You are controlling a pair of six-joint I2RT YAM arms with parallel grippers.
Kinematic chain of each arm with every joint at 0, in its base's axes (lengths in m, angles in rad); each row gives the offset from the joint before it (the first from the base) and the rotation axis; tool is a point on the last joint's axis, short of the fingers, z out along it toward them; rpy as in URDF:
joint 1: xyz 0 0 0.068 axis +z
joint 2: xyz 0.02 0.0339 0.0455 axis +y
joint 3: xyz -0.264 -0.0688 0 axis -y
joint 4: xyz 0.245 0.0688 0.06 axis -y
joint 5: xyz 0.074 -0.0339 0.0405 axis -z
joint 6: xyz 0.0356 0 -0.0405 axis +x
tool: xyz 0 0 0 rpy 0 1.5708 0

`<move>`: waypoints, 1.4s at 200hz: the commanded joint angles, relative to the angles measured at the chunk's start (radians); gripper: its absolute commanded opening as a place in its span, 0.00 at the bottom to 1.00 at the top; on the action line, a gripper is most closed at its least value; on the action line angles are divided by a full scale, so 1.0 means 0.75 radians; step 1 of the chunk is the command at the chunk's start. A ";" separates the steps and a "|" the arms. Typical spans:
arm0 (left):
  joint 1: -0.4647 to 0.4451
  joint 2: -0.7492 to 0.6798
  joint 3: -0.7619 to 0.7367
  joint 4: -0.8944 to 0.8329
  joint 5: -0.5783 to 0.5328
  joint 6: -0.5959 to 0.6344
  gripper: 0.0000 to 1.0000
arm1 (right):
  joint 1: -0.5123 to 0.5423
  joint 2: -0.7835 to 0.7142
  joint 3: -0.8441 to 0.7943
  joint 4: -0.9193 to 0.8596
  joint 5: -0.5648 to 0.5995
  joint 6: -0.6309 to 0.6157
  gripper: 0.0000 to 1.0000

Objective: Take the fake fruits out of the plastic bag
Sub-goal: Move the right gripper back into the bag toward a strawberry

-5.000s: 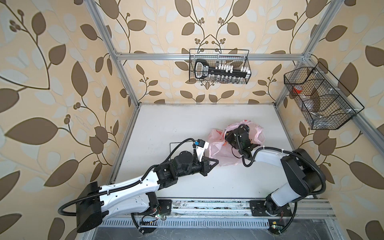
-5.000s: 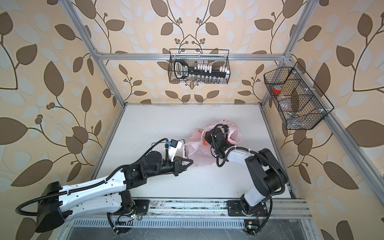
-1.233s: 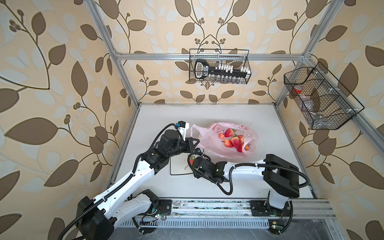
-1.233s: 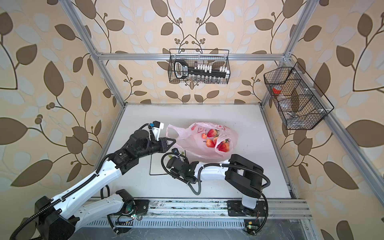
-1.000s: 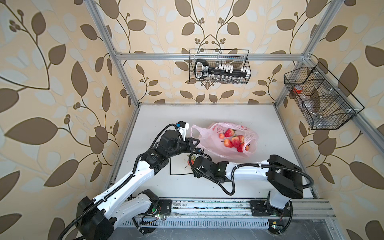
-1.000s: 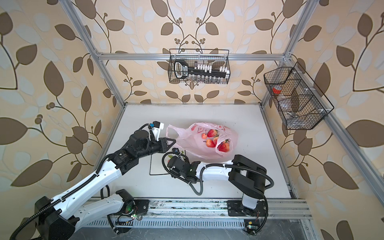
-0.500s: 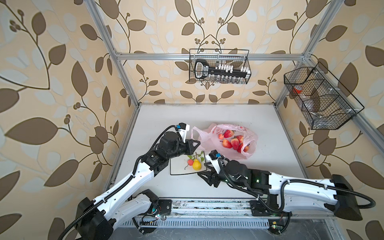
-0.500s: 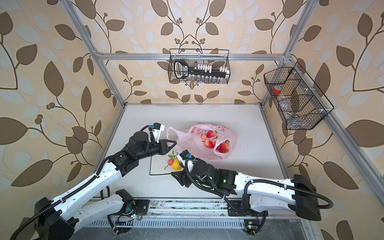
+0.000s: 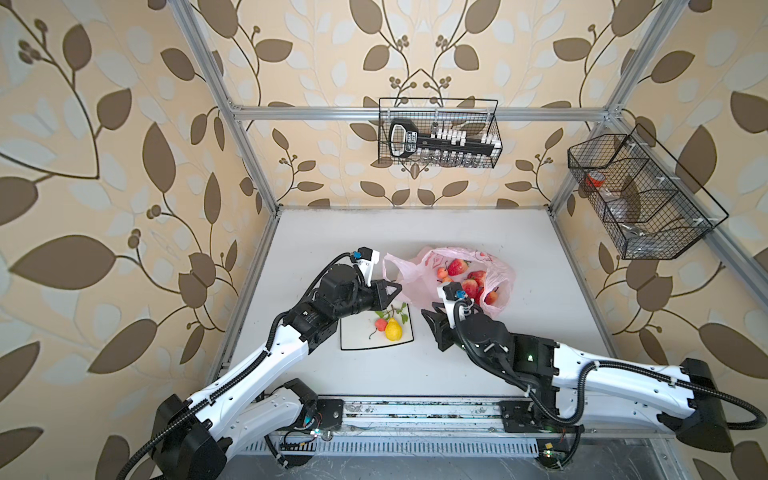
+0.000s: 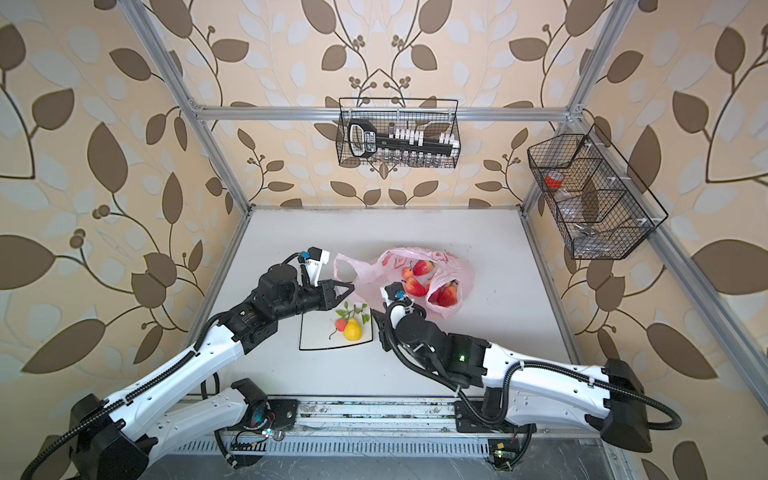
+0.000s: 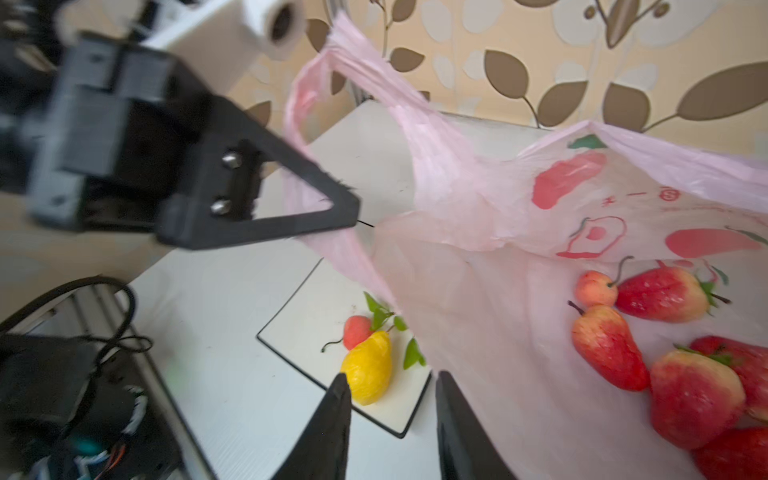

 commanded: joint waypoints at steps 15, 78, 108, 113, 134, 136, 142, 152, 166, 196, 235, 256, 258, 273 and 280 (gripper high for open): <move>-0.069 -0.019 -0.043 0.099 0.020 -0.050 0.00 | -0.171 0.188 0.086 -0.104 0.093 0.153 0.34; -0.272 0.013 -0.078 0.229 -0.117 -0.096 0.00 | -0.298 0.421 0.032 -0.052 0.068 0.077 0.33; -0.334 0.012 -0.097 0.311 -0.173 -0.126 0.00 | -0.390 0.413 -0.054 -0.050 -0.058 0.113 0.33; -0.343 0.010 -0.099 0.318 -0.186 -0.130 0.00 | -0.404 0.406 -0.075 -0.045 -0.080 0.133 0.33; -0.393 0.001 -0.092 0.312 -0.246 -0.127 0.00 | -0.475 0.359 -0.170 -0.012 -0.170 0.246 0.32; -0.397 0.000 -0.093 0.311 -0.251 -0.126 0.00 | -0.482 0.354 -0.179 -0.009 -0.176 0.257 0.32; -0.413 0.001 -0.096 0.313 -0.265 -0.124 0.00 | -0.505 0.341 -0.203 0.001 -0.193 0.289 0.32; -0.440 0.008 -0.100 0.319 -0.284 -0.120 0.00 | -0.546 0.318 -0.235 0.022 -0.223 0.340 0.32; -0.473 0.027 -0.101 0.325 -0.289 -0.118 0.00 | -0.584 0.295 -0.262 0.054 -0.262 0.386 0.33; -0.529 0.068 -0.112 0.365 -0.293 -0.124 0.00 | -0.682 0.289 -0.263 0.110 -0.327 0.521 0.42; -0.571 0.089 -0.131 0.405 -0.295 -0.121 0.00 | -0.723 0.356 -0.196 0.136 -0.293 0.776 0.54; -0.573 0.085 -0.126 0.396 -0.281 -0.112 0.00 | -0.725 0.401 -0.154 0.138 -0.235 0.844 0.56; -0.574 0.084 -0.126 0.394 -0.280 -0.112 0.00 | -0.725 0.406 -0.148 0.140 -0.231 0.846 0.56; -0.575 0.078 -0.125 0.383 -0.278 -0.105 0.00 | -0.725 0.439 -0.115 0.139 -0.180 0.850 0.58; -0.575 0.076 -0.121 0.379 -0.277 -0.104 0.00 | -0.725 0.454 -0.099 0.132 -0.152 0.837 0.59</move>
